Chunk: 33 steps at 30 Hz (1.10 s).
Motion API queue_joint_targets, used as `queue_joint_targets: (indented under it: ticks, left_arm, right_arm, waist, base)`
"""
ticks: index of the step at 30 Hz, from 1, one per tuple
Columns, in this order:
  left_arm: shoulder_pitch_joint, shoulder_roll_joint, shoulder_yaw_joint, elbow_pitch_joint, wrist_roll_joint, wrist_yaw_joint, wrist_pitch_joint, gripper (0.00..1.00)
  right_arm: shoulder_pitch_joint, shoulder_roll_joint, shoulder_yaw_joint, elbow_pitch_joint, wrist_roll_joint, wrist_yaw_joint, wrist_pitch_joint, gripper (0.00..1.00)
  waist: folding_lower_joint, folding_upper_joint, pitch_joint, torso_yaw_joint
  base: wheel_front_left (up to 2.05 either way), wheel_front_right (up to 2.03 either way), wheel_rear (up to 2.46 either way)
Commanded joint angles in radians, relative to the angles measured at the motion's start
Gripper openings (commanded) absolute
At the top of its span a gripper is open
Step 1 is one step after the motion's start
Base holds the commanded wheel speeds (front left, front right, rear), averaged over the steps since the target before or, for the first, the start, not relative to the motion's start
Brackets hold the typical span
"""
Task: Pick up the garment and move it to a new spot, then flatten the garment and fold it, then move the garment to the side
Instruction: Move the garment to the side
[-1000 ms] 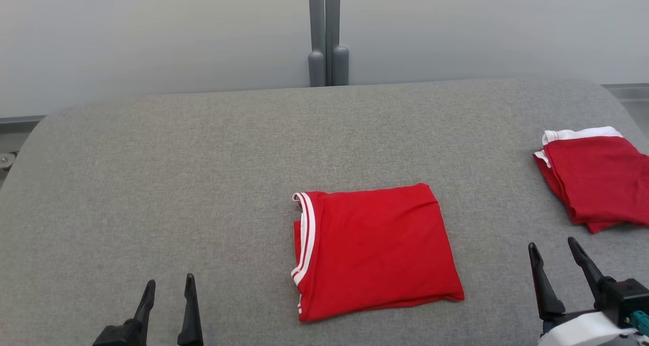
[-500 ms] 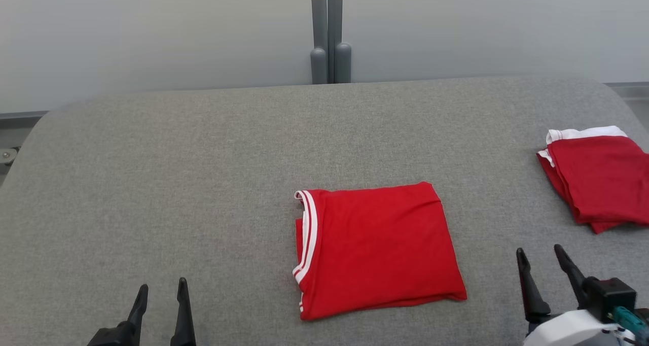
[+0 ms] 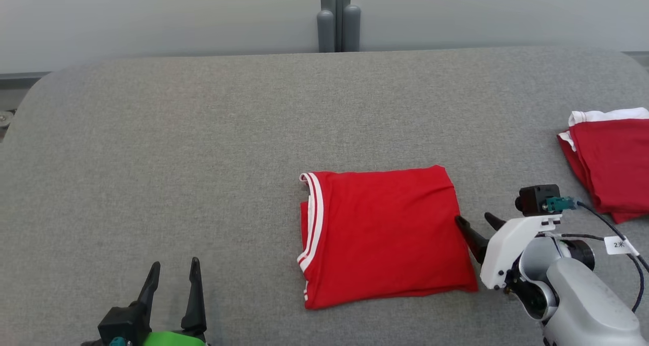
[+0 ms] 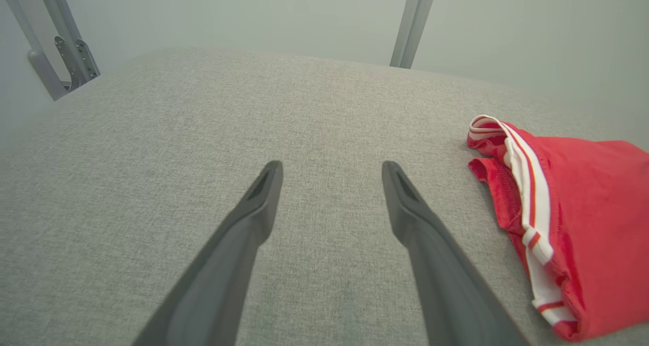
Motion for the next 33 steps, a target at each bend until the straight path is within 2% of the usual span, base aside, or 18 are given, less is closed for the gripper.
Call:
queue_joint_targets:
  ticks: [1,8,10,14,23,33]
  left_arm:
    - [-0.020,0.003,0.001,-0.001,0.010,-0.005,-0.003,1.00]
    - [-0.020,0.003,-0.005,-0.007,-0.001,-0.006,-0.003,1.00]
    - [-0.016,0.003,-0.005,-0.005,-0.005,-0.007,-0.003,1.00]
    - [-0.023,0.003,-0.003,-0.013,-0.023,0.006,-0.003,1.00]
    - [-0.047,0.003,-0.017,-0.022,-0.058,0.015,-0.003,1.00]
    - [-0.049,0.003,-0.037,-0.018,-0.103,0.029,-0.003,1.00]
  right_arm:
    - [-0.016,0.012,0.015,0.031,0.050,0.000,0.009,1.00]
    - [-0.058,0.006,0.097,0.104,0.254,0.000,0.027,1.00]
    - [-0.067,0.005,0.111,0.097,0.324,0.000,0.022,0.00]
    - [-0.088,-0.060,0.166,0.065,0.398,0.000,0.018,0.00]
    - [-0.254,-0.262,0.204,0.037,0.413,0.000,0.021,0.00]
    - [-0.397,-0.386,0.202,0.004,0.380,0.000,0.097,0.00]
  waist:
    - [0.0000,0.0000,0.015,0.024]
    - [0.0000,0.0000,0.023,0.043]
    - [0.0000,0.0000,0.024,0.039]
    - [0.0000,0.0000,0.032,0.014]
    - [0.0000,0.0000,0.043,-0.081]
    - [0.0000,0.0000,0.036,-0.110]
  base:
    - [0.00,0.00,0.00]
    - [0.00,0.00,0.00]
    - [0.00,0.00,0.00]
    - [0.00,0.00,0.00]
    - [0.00,0.00,0.00]
    - [0.00,0.00,0.00]
